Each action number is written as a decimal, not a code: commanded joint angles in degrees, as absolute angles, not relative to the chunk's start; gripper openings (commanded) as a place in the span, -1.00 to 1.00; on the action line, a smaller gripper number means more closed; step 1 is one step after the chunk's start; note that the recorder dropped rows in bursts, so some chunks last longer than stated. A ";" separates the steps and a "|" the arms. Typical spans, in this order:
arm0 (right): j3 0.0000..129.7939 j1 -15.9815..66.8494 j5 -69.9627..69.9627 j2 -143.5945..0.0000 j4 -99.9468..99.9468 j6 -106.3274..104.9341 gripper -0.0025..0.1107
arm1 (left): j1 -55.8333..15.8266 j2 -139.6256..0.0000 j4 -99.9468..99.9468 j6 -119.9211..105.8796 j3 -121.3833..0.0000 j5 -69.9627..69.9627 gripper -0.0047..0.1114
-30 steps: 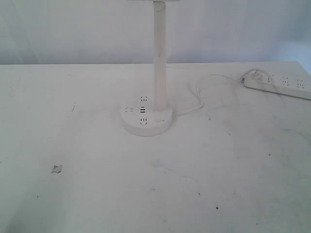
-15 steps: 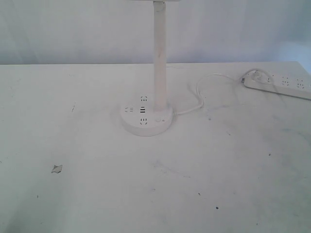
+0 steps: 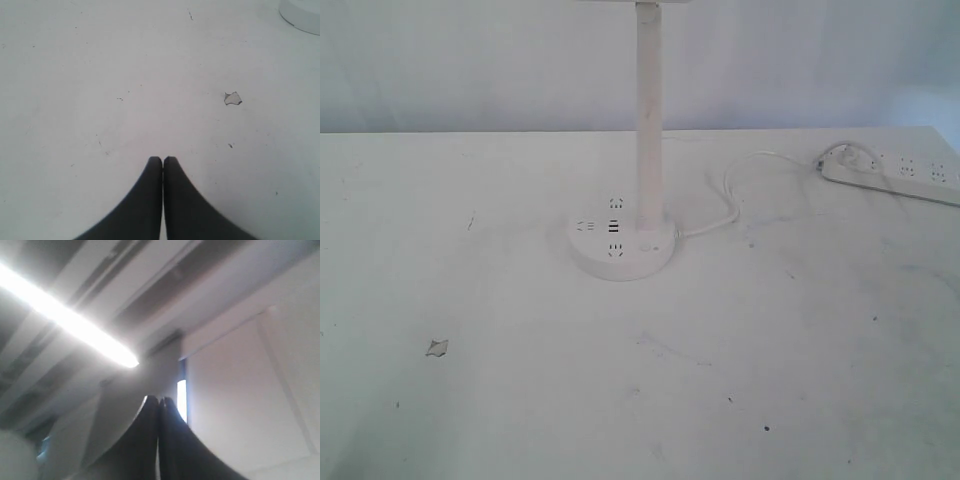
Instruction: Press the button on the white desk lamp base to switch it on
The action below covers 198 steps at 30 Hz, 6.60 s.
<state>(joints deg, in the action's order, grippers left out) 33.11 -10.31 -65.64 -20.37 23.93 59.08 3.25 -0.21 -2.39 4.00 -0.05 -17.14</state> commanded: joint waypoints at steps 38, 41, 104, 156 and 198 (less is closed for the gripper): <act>46.05 23.36 -10.92 -98.74 67.00 83.71 -0.96 | 3.28 0.00 -2.05 4.07 0.00 -17.55 -0.92; 51.25 23.36 -8.85 -101.54 63.84 83.71 -0.96 | 3.28 0.00 -2.05 4.07 0.00 -17.55 -0.92; 34.61 25.34 -43.50 -89.86 61.66 76.74 -0.96 | 3.28 0.00 -2.05 4.07 0.00 -17.55 -0.92; 0.00 25.12 6.62 0.00 -2.87 19.77 -0.96 | 3.28 0.00 -2.18 4.07 0.00 -17.58 -0.92; 0.00 17.32 20.08 0.00 9.88 6.63 -0.96 | 3.03 0.00 -2.17 4.07 0.00 -17.58 -0.92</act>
